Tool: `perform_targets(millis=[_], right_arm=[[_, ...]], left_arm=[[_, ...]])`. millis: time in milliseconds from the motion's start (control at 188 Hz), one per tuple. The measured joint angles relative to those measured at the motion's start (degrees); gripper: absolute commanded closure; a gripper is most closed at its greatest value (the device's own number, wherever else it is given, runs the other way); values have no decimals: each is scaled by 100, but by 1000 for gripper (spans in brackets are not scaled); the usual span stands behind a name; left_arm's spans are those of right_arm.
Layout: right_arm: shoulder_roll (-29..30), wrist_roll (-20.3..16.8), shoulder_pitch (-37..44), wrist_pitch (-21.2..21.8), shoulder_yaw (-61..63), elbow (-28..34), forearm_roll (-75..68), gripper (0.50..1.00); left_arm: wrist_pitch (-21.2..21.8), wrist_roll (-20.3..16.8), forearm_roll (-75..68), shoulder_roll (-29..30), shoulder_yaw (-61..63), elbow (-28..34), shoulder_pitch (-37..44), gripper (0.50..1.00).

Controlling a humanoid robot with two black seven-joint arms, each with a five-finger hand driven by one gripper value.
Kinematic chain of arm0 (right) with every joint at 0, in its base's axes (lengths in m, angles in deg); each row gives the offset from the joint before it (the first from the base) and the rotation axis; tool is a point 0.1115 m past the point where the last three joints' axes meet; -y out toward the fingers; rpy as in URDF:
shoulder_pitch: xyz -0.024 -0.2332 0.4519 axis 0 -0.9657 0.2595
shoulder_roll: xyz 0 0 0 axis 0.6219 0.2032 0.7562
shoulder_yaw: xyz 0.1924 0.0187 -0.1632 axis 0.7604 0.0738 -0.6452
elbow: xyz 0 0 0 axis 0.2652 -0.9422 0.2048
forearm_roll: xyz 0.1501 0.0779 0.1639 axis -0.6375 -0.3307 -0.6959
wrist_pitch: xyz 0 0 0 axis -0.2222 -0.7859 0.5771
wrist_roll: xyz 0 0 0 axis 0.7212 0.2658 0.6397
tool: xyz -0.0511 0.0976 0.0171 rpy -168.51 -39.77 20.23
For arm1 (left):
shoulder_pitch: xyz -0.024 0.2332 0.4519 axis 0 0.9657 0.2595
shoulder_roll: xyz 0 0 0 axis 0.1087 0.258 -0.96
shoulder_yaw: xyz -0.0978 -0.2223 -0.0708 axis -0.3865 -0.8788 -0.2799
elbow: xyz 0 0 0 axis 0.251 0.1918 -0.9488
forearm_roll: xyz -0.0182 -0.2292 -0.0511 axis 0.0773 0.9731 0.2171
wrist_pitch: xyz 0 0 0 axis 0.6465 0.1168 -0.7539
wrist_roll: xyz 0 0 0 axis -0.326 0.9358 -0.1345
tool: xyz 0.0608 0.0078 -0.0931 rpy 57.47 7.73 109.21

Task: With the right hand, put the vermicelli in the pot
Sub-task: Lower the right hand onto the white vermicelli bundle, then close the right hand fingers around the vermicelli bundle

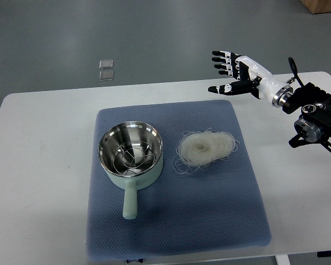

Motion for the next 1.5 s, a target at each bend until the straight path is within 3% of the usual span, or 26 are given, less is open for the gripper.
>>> perform_targets(millis=[363, 666, 896, 1104, 1498], right_arm=[[-540, 0, 1321, 56, -2248, 705, 1960, 576], [-567, -27, 1932, 294, -3306, 899, 2475, 576], [-433, -123, 2034, 356, -3715, 930, 2615, 576], [-192, -359, 2034, 64, -3817, 809, 2683, 579], [-103, -386, 2009, -18, -4088, 653, 2689, 581]], left_arm=[[0, 0, 0, 0, -1, -4, -1, 500], [3, 0, -2, 0, -8, -20, 0, 500], [3, 0, -4, 0, -9, -28, -1, 500], [3, 0, -4, 0, -9, -35, 0, 500], [-1, 0, -4, 0, 0, -58, 0, 500]])
